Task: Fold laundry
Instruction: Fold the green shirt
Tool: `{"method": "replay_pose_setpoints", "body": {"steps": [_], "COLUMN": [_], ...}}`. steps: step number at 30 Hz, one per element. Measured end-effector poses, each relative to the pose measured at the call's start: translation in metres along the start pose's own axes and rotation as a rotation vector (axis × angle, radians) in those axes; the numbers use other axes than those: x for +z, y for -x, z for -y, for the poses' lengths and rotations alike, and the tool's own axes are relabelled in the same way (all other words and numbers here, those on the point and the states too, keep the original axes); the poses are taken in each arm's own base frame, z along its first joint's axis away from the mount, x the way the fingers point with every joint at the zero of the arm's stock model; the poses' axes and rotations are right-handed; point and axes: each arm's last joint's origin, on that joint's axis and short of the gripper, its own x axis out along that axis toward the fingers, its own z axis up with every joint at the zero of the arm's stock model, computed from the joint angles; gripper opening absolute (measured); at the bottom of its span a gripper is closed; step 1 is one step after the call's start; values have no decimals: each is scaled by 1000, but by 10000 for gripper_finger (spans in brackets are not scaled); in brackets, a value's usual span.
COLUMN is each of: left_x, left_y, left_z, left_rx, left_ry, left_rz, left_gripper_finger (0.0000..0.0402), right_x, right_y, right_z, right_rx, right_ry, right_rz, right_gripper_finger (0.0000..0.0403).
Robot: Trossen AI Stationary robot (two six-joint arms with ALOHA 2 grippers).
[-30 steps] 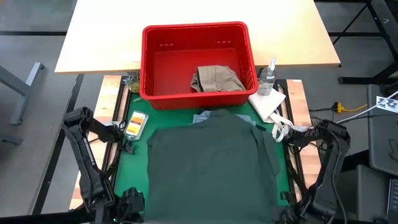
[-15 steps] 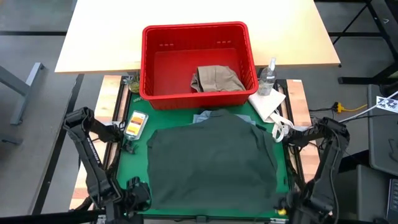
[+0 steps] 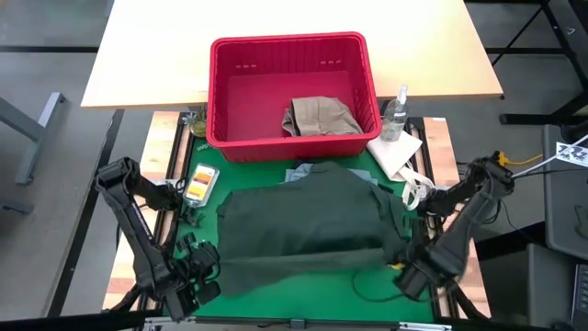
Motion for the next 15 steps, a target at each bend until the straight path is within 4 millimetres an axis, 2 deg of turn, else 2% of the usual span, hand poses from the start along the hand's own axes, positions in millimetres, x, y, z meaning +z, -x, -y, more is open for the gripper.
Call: {"method": "replay_pose_setpoints", "body": {"steps": [6, 15], "left_x": [-13, -24], "left_y": [-33, -61], "left_z": [-16, -27], "left_rx": [110, 140], "left_ry": [58, 65], "left_rz": [11, 27], "left_gripper_finger": [0, 0], "right_x": [11, 27], "right_y": [-24, -31], "right_z": [23, 43], "right_rx": [-72, -115], "right_ry": [-9, 41], "right_rz": [-65, -75], "right_gripper_finger": [7, 7]}}
